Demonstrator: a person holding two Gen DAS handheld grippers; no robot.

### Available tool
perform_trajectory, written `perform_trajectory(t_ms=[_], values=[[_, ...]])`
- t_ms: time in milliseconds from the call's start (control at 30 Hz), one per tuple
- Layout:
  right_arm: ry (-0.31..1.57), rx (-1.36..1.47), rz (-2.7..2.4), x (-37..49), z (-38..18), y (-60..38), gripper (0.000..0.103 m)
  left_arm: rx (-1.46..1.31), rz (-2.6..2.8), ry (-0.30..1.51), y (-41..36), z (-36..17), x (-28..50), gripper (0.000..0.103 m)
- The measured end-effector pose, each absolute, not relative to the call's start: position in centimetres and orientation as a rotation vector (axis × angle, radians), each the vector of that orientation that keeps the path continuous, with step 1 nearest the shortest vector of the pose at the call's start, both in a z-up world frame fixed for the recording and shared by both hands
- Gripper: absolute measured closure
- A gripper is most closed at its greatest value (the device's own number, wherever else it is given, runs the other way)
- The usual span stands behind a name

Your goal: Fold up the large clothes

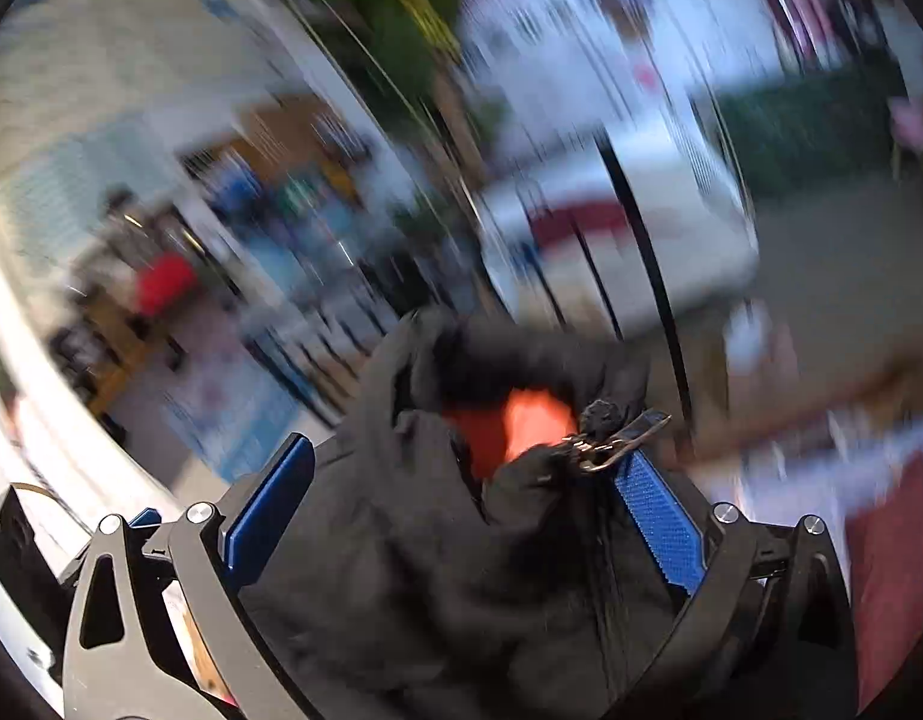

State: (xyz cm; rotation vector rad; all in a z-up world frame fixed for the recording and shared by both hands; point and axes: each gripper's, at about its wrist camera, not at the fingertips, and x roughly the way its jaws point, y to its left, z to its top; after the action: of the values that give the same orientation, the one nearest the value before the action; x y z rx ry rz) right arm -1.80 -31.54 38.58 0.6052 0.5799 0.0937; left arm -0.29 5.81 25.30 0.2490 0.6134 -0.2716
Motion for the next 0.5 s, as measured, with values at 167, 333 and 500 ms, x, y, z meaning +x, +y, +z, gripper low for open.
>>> perform_trajectory(t_ms=[167, 333, 500], values=[[0.811, 0.531, -0.097, -3.4, 23.2, -32.0, 0.005, 0.189, -0.276, 0.976, 7.4, 11.3, -2.1, 0.027], [1.033, 0.418, -0.340, -12.0, 12.3, -34.8, 0.005, 0.164, -0.310, 1.250, 7.0, 2.6, -8.0, 0.027], [1.160, 0.499, -0.526, -22.0, 8.3, -39.2, 0.005, 0.131, -0.368, 1.383, 6.3, -1.7, -8.4, 0.015]])
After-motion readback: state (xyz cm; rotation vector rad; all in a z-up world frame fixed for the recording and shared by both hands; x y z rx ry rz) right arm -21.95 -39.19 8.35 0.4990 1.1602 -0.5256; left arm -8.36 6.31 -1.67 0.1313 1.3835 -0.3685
